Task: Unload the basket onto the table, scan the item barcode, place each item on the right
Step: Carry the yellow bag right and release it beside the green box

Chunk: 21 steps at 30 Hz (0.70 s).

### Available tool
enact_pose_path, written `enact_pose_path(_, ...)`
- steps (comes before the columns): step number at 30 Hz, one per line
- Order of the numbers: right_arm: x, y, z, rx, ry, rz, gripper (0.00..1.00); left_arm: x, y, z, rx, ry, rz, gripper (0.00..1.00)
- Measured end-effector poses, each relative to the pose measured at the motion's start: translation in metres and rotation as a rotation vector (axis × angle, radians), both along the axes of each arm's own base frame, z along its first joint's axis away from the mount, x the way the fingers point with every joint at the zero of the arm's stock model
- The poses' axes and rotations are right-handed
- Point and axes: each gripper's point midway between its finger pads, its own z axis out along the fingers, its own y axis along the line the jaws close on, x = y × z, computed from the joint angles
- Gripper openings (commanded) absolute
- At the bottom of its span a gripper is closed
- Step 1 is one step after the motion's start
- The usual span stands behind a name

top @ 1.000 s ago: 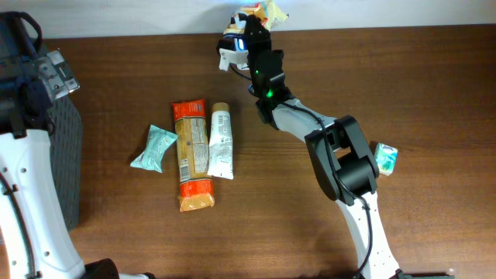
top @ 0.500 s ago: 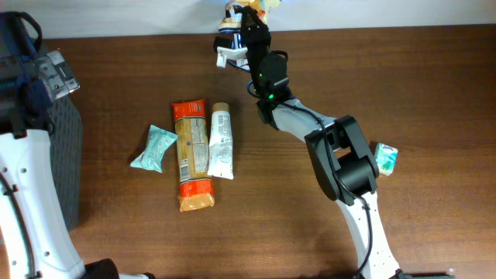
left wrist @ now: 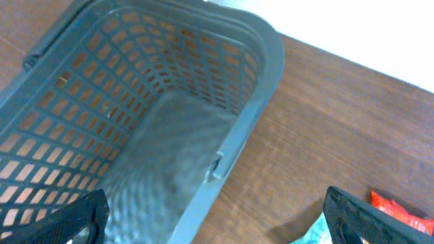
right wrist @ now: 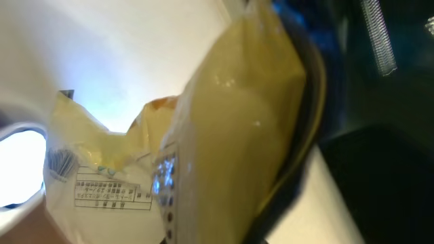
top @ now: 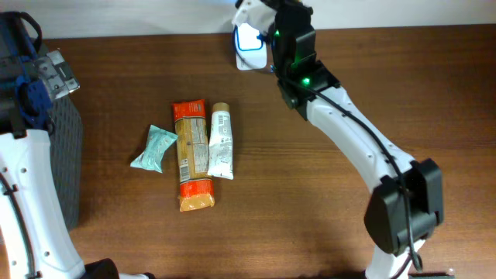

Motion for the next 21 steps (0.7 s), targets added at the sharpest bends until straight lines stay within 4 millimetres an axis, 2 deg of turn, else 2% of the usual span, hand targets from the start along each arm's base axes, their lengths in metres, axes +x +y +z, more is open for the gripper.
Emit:
enact_pose_path(1,-0.014,-0.003,-0.013,0.125,0.124,0.010,0.04,0.001,0.000,0.001,0.001,-0.003,0.000,0.99)
enact_pose_path(3,-0.043,-0.009,-0.024,0.311,0.315,0.026,0.04,0.000,0.000,0.000,0.000,0.000,0.000,0.99)
enact_pose_path(4,-0.073,-0.027,-0.029,0.452,0.456,-0.017,0.04,0.000,0.000,0.000,-0.001,0.000,-0.001,0.99)
enact_pose_path(5,-0.085,-0.039,-0.029,0.528,0.511,-0.055,0.04,0.000,0.000,0.000,0.000,-0.001,-0.001,0.99)
enact_pose_path(6,-0.117,-0.080,-0.043,0.681,0.660,-0.215,0.04,0.001,0.000,0.000,0.000,-0.003,-0.001,0.99)
enact_pose_path(7,-0.129,-0.109,-0.051,0.765,0.704,-0.328,0.04,0.000,0.000,0.000,0.000,-0.001,-0.001,0.99)
enact_pose_path(9,-0.143,-0.153,-0.072,0.865,0.781,-0.504,0.04,0.000,0.000,0.000,0.000,-0.003,-0.001,0.99)
enact_pose_path(10,-0.157,-0.185,-0.093,0.921,0.845,-0.640,0.04,0.000,0.000,0.000,-0.001,-0.001,-0.001,0.99)
enact_pose_path(11,-0.162,-0.216,-0.112,0.982,0.876,-0.759,0.04,0.000,0.000,0.000,0.000,-0.001,-0.001,0.99)
enact_pose_path(13,-0.167,-0.253,-0.150,1.056,0.915,-0.893,0.04,0.000,0.000,0.000,0.000,-0.001,-0.001,0.99)
enact_pose_path(14,-0.169,-0.279,-0.185,1.096,0.935,-0.981,0.04,0.000,0.000,0.000,0.000,0.000,-0.001,0.99)
enact_pose_path(15,-0.175,-0.296,-0.213,1.118,0.959,-1.048,0.04,0.000,0.000,0.000,0.000,0.000,-0.001,0.99)
enact_pose_path(16,-0.178,-0.308,-0.233,1.135,0.970,-1.089,0.18,0.000,0.000,0.000,0.000,-0.001,-0.001,0.99)
enact_pose_path(17,-0.180,-0.315,-0.245,1.151,0.974,-1.113,0.39,0.000,0.000,0.000,0.000,-0.001,-0.001,0.99)
enact_pose_path(19,-0.185,-0.328,-0.254,1.173,0.972,-1.147,0.82,0.000,0.000,0.000,0.000,-0.001,-0.001,0.99)
enact_pose_path(20,-0.186,-0.331,-0.254,1.183,0.970,-1.155,0.93,0.000,0.000,0.000,0.000,-0.001,-0.001,0.99)
enact_pose_path(21,-0.188,-0.330,-0.254,1.182,0.979,-1.158,0.95,0.000,0.000,0.000,0.000,-0.001,-0.001,0.99)
